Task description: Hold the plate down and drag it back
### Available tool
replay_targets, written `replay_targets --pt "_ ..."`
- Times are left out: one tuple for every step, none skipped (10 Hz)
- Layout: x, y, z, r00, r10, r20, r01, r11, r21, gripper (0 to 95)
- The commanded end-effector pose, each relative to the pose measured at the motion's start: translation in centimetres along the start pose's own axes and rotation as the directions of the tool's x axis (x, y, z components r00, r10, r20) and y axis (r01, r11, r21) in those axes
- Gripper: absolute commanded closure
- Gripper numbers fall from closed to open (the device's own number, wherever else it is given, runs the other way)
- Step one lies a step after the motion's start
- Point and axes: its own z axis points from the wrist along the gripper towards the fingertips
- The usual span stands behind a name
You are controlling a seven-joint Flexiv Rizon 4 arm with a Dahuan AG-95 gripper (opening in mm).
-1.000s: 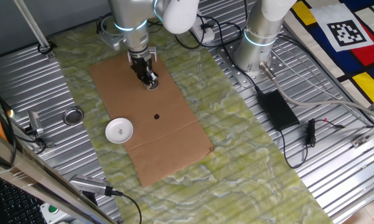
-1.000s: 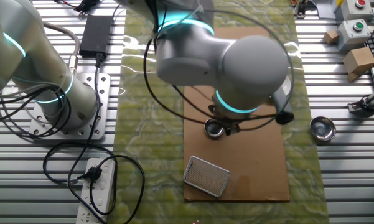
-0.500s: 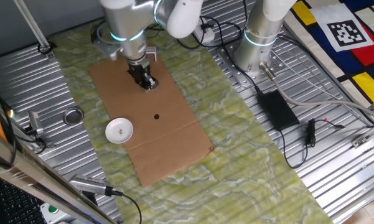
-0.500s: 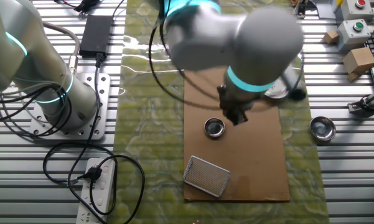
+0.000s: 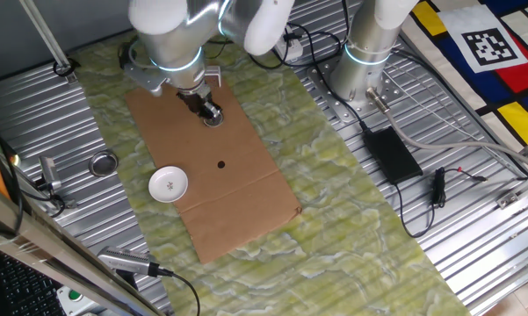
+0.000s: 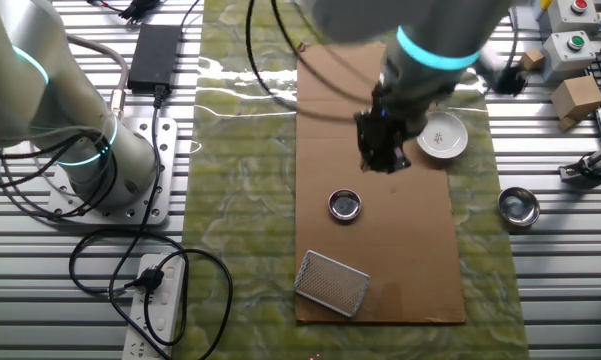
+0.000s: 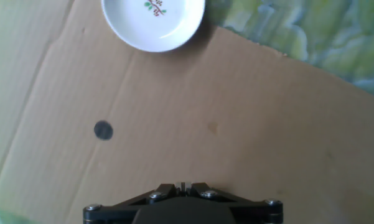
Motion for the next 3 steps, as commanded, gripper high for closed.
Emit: replay_targets --pt "4.3 -1.4 -1.3 0.955 0.285 0.079 -0.272 0.951 -0.145 95.0" --pt "5.8 -2.0 -1.1 0.957 0.279 0.082 -0.264 0.952 -0.153 95.0" --pt "6.4 -2.4 -1.0 0.958 0.276 0.079 -0.262 0.953 -0.154 95.0"
